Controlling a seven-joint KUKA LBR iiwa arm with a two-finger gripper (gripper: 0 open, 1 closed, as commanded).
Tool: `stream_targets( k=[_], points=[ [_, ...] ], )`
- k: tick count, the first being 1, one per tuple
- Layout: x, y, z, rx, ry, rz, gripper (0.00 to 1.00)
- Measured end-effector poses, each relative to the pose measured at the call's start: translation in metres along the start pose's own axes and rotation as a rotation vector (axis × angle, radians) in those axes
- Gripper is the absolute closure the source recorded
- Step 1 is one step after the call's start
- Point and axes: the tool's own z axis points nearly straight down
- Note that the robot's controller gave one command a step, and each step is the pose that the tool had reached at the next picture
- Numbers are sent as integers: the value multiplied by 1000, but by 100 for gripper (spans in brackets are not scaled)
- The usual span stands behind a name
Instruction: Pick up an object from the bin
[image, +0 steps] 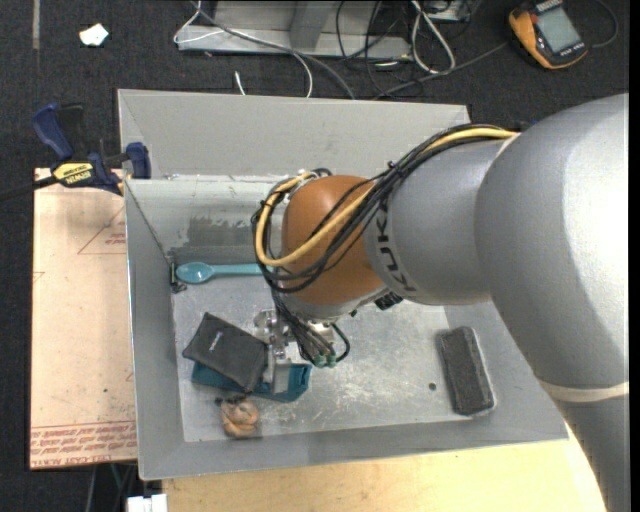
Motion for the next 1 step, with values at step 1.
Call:
stream_targets(
  k=[1],
  points=[
    [-17, 2, 8, -5, 21, -134, 100]
  ],
)
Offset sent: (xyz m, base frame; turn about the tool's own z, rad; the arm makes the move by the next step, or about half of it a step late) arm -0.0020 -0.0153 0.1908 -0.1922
